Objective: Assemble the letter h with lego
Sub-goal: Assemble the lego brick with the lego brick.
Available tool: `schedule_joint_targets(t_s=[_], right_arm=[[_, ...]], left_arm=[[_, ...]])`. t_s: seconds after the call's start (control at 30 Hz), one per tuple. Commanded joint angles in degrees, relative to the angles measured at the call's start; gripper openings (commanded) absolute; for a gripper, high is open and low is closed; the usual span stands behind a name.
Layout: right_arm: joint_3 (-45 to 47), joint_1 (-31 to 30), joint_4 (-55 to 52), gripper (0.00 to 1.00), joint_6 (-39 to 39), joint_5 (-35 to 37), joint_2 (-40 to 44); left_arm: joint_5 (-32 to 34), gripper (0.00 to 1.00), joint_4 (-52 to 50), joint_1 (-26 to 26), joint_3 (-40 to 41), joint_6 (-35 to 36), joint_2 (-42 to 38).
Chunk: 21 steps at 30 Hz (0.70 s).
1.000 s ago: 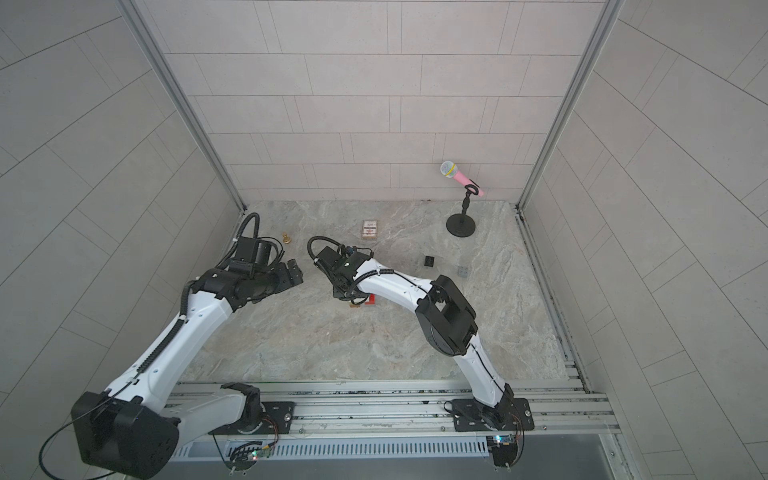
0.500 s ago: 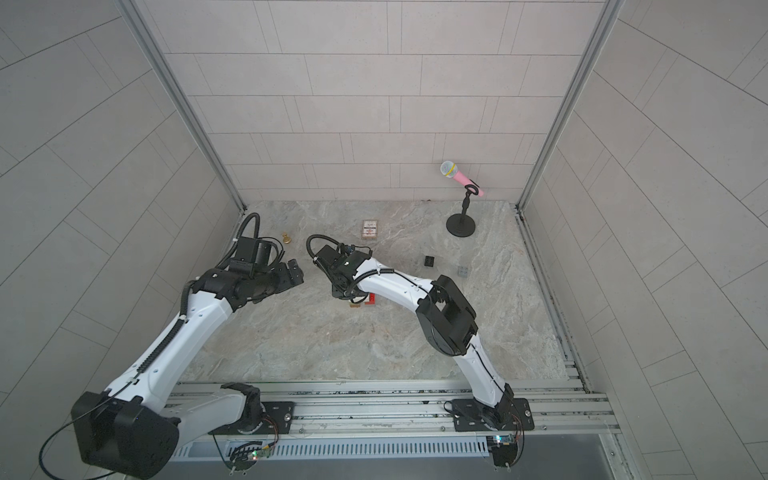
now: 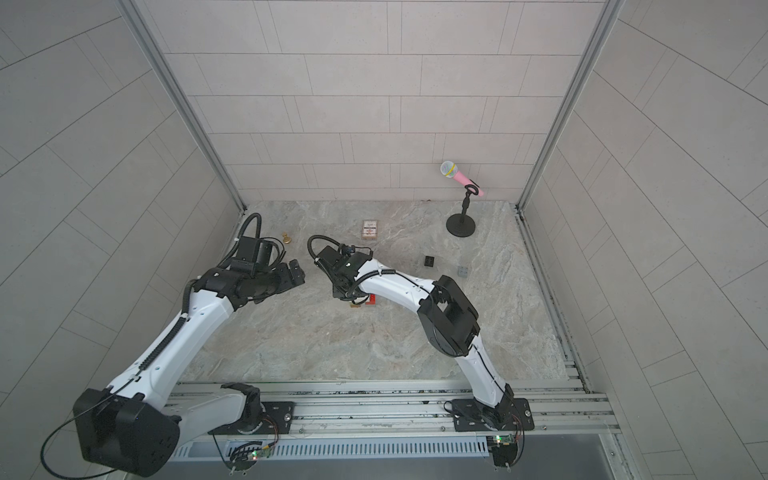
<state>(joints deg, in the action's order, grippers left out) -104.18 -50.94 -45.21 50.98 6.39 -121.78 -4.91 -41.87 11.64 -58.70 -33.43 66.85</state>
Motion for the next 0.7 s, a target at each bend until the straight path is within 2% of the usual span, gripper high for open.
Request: schedule_joint_targets(t_s=[0.0, 0.3, 0.67], right_arm=[[0.6, 0.2, -0.8, 0.32, 0.3, 0.9, 2.8], [2.4, 0.8, -0.8, 0.31, 1.5, 1.8, 2.9], [0.6, 0.9, -1.5, 0.34, 4.4, 0.4, 1.0]], left_arm=[[0.2, 1.0, -0.2, -0.3, -1.2, 0.6, 0.1], [-0.1, 1.0, -0.2, -0.2, -1.2, 0.6, 0.2], [-0.4, 1.0, -0.1, -0.3, -1.2, 0.7, 0.1]])
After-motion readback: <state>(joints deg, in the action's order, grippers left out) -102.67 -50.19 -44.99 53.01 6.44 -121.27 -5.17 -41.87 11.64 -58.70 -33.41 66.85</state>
